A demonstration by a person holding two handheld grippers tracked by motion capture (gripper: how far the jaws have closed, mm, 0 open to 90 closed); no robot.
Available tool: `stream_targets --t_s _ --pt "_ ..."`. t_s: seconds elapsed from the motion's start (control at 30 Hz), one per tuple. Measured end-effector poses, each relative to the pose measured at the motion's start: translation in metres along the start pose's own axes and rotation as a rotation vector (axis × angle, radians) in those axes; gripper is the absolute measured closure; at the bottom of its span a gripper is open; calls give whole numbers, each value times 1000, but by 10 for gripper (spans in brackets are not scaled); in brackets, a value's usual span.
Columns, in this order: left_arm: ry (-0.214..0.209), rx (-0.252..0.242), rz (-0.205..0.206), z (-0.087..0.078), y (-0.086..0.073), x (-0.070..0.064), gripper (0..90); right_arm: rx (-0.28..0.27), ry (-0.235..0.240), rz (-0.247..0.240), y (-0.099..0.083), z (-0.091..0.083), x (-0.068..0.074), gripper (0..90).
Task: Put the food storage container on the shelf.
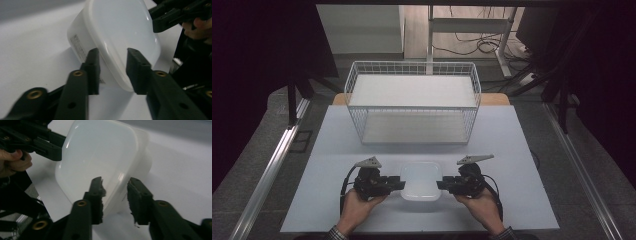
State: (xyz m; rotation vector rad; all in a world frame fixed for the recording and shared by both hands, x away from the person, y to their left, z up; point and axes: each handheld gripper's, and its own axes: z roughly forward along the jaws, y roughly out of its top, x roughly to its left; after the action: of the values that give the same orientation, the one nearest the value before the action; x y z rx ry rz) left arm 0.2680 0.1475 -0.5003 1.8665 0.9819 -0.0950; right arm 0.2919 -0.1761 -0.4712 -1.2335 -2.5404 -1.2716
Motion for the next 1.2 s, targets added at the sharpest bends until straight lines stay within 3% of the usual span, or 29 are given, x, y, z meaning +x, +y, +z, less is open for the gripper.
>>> stream_targets --t_s 0.07,0.2,0.37,0.73,1.2 --pt "9 -12 -2 1 0 -1 794 -22 -36 -2 0 -4 1 783" --pt "14 -15 -17 1 0 1 800 -39 -59 -15 0 -3 2 784" --pt "59 -24 -13 2 3 -1 803 -75 -96 -37 -2 0 6 786" --pt "78 -63 8 -5 18 -5 802 -143 -95 -55 4 -7 7 786" --pt "104 -113 52 -29 57 -8 801 -207 -95 -130 46 -21 13 788"
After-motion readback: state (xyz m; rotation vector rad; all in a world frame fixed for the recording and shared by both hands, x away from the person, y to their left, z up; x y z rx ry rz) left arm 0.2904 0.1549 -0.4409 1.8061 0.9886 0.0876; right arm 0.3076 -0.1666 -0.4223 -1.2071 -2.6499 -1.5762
